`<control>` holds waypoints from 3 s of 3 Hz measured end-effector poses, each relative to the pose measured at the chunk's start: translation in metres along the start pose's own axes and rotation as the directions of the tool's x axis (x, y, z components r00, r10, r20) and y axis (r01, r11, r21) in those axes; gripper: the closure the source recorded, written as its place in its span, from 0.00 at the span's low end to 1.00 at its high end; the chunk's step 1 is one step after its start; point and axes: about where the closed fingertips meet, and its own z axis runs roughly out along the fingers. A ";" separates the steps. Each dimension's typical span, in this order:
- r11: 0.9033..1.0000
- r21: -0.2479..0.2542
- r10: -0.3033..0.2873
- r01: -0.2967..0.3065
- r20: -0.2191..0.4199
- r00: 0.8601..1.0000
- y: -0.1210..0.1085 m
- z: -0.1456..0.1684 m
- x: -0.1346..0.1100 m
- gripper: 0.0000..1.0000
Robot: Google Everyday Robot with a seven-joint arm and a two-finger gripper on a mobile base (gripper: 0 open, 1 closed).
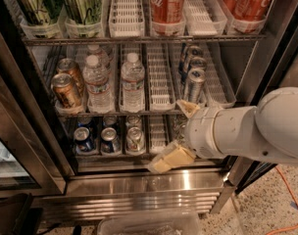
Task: Pick water bottle from middle shelf of fridge
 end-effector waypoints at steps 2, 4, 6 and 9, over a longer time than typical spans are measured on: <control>0.997 0.070 0.004 -0.011 0.099 0.995 0.001 0.018 -0.027 0.00; 0.983 0.185 -0.019 -0.008 0.141 0.990 0.018 0.044 -0.041 0.00; 0.941 0.329 0.003 -0.081 0.229 0.973 0.015 0.080 -0.073 0.00; 0.771 0.605 0.019 -0.202 0.294 0.956 -0.029 0.071 -0.059 0.00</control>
Offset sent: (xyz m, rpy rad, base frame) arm 0.0076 0.0194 0.0021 0.0627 -0.0555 -0.0240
